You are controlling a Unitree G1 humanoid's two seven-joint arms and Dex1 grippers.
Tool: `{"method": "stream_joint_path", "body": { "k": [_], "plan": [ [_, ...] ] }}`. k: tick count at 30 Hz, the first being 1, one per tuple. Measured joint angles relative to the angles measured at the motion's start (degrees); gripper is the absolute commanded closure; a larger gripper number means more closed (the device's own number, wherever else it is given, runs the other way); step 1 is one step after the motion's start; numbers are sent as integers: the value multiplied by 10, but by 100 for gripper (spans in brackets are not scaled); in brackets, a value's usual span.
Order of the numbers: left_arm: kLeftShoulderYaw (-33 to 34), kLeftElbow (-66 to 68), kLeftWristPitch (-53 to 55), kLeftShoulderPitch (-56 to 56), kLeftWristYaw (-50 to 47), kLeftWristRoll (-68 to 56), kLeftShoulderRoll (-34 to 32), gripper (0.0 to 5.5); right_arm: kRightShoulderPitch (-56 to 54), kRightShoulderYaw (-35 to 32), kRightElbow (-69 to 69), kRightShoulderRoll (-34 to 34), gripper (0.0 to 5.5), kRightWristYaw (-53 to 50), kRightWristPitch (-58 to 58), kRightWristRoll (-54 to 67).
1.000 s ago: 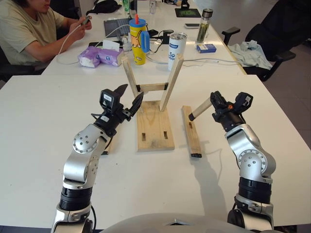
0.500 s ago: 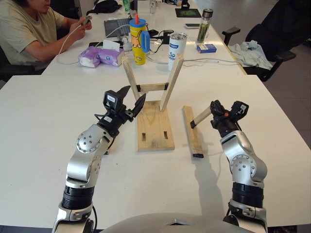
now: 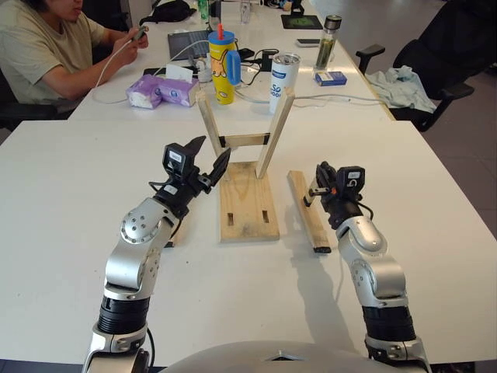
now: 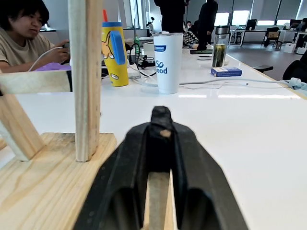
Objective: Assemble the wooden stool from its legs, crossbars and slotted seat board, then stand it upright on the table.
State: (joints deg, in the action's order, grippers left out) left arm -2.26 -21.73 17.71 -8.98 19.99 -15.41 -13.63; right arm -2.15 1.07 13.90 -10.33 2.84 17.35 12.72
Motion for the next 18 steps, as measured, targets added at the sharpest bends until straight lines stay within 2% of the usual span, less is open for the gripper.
{"method": "stream_joint_path", "body": {
  "k": [12,13,18],
  "plan": [
    [0,8,-5,0,-2,9,0,234,8,-5,-11,0,502,37,-41,-17],
    [0,9,-6,0,-2,10,0,234,8,-6,-11,0,466,39,-44,-17],
    [0,12,-14,0,-6,14,2,234,12,-8,-10,-1,386,56,-33,-18]
  ]
}}
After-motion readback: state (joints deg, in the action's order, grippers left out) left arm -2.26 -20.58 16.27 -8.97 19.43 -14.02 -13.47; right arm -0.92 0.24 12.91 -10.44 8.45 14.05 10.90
